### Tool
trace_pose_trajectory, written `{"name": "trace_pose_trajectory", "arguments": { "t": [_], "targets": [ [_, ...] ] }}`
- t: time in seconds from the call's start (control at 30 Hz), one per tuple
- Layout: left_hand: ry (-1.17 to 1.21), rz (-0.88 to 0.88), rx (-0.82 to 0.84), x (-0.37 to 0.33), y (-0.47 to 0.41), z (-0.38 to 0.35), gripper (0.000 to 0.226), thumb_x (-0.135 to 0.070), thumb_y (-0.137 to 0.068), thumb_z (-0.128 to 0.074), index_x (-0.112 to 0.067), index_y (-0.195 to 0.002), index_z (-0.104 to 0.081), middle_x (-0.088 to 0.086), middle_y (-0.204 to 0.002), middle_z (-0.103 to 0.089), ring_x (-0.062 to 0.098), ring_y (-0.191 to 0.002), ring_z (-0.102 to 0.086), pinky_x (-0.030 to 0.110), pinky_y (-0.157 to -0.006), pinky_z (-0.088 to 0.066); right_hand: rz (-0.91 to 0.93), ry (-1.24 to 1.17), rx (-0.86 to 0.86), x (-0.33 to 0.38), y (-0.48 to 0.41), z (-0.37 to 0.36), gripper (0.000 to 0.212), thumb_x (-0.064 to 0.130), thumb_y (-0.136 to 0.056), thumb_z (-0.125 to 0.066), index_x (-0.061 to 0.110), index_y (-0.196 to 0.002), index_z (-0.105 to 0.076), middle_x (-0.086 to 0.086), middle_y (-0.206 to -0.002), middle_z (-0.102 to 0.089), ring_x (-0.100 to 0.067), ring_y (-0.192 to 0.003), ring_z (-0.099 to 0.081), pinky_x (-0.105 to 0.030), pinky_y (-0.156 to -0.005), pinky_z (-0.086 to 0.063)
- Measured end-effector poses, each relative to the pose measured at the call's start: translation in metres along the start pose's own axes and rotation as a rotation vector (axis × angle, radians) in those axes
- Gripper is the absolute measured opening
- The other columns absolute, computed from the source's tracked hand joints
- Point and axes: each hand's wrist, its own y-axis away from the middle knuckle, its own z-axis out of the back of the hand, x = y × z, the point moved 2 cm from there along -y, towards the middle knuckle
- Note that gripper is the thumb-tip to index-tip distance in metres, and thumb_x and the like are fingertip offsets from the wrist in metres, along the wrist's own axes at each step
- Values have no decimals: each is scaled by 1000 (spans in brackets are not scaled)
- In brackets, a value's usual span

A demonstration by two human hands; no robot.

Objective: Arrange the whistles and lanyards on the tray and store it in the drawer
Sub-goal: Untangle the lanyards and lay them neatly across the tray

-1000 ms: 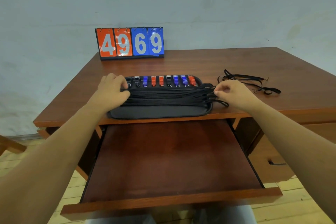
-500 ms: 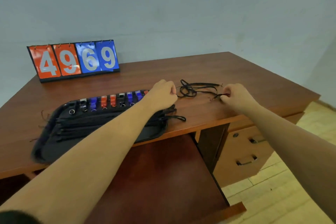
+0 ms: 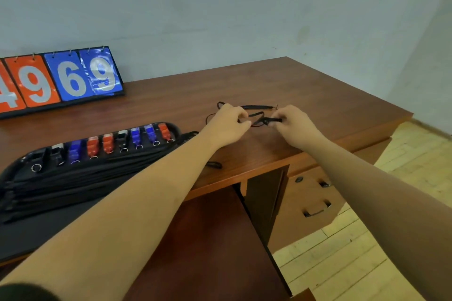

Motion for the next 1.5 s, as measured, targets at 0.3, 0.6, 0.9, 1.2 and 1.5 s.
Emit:
{"name": "trace_pose_trajectory", "arguments": {
  "t": [0.3, 0.6, 0.9, 1.2, 1.5],
  "targets": [
    [89, 9, 3, -15, 11, 21, 32, -37, -104, -42, -20, -103, -68, -5, -89, -70, 5, -75, -64, 26, -72, -50, 89, -176, 10, 42, 14, 28, 11, 27, -97, -63, 21, -88, -67, 6, -76, -61, -8, -66, -52, -25, -58, -36],
    [-37, -117, -51, -40, 33, 81, 26, -36, -102, -46, -26, -109, -69, -14, -102, -64, 6, -93, -57, 26, -82, -41, 118, -461, 105, 72, 27, 35, 59, 37, -87, -73, 27, -141, -52, 13, -141, -53, -5, -127, -46, -30, -105, -36],
    [110, -38, -302, -21, 64, 145, 24, -29, -103, -45, -20, -93, -65, -11, -76, -66, 7, -68, -58, 26, -70, -46, 131, -681, 188, 98, 37, 32, 26, 31, -103, -54, 10, -96, -67, 2, -59, -58, -20, -65, -68, -39, -81, -55],
    [236, 206, -388, 60, 133, 185, 21, -26, -102, -49, -18, -92, -65, -4, -81, -67, 8, -64, -56, 20, -66, -44, 121, -739, 292, 113, 52, 28, 33, 35, -101, -58, 2, -102, -64, 2, -61, -35, -14, -51, -26, -30, -51, -24],
    [273, 377, -381, 128, 234, 197, 19, -30, -100, -53, -22, -94, -69, 0, -83, -69, 13, -71, -58, 27, -71, -49, 186, -479, 510, 154, 68, -3, 28, 38, -102, -56, 23, -85, -72, 5, -57, -38, -10, -47, -30, -24, -49, -29]
  ]
}}
